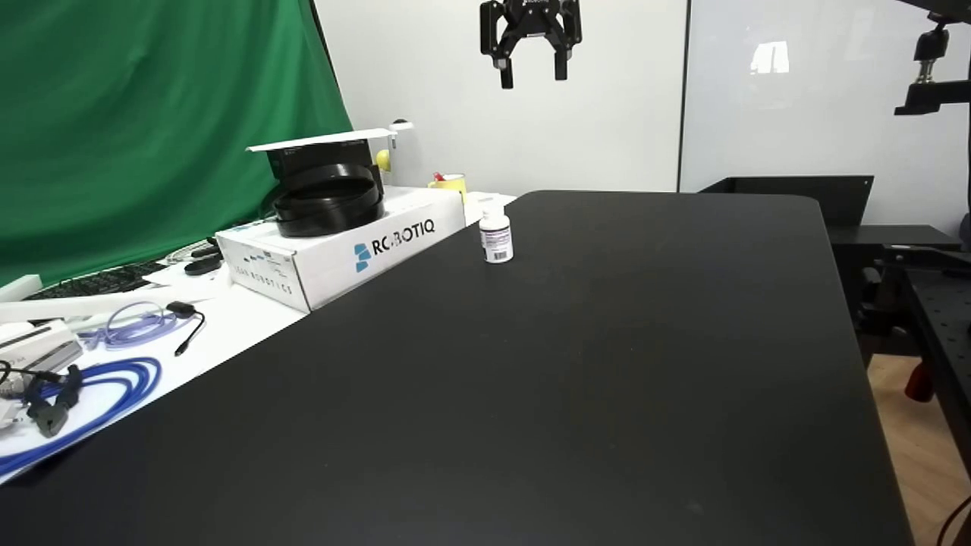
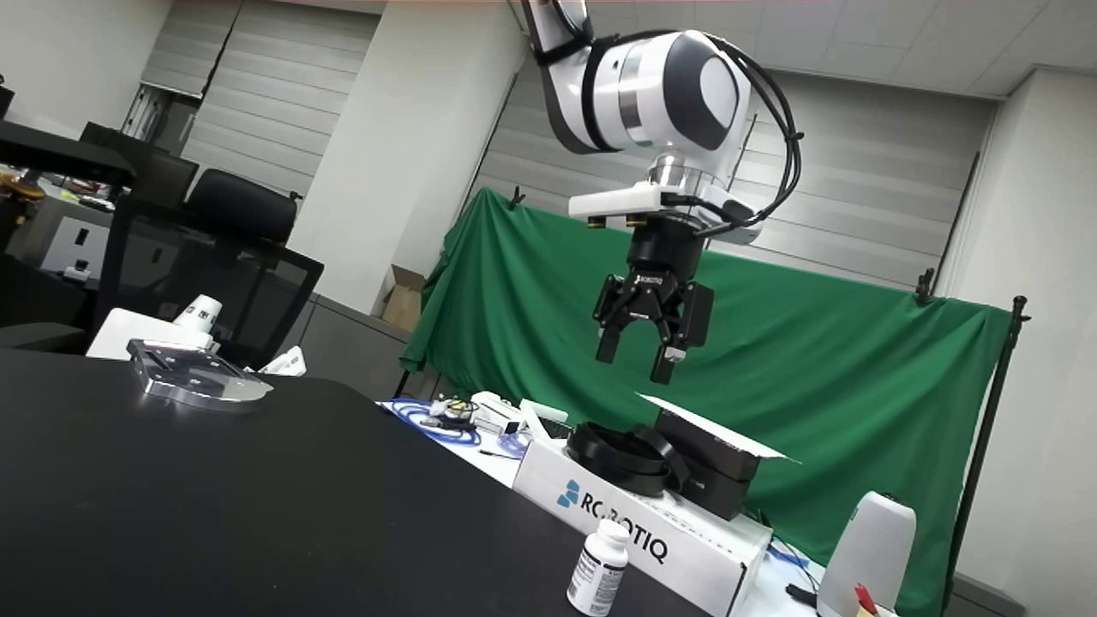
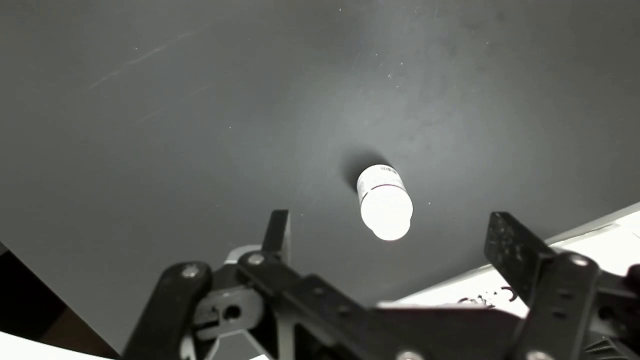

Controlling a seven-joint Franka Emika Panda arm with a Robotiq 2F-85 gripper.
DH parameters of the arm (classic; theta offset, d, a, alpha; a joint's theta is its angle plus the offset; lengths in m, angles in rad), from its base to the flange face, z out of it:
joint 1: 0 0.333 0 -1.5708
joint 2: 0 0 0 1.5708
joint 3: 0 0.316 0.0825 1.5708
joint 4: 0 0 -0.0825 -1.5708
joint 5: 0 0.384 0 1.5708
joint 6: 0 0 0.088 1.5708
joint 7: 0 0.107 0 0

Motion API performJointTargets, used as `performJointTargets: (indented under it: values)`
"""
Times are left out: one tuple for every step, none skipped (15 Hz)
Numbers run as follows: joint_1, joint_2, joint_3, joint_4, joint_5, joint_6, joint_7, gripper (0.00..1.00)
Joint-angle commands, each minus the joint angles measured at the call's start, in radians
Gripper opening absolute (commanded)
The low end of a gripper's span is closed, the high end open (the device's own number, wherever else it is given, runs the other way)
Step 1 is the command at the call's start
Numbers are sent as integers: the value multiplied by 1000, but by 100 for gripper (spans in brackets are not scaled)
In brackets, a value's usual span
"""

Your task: Move the bottle

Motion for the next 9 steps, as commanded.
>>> performJointTargets:
  values:
    - [15,1,-17,6,5,-6,-2,100]
    - [15,0,-17,6,5,-5,0,100]
    - [16,0,-17,7,5,-5,1,100]
    - [16,0,-17,7,5,-6,1,100]
    - [16,0,-17,7,5,-6,1,100]
    - [16,29,-17,42,8,10,5,100]
    - [14,55,-14,74,17,8,-2,100]
    - [14,93,-14,111,24,22,2,100]
    - [11,128,-10,143,44,24,-8,100]
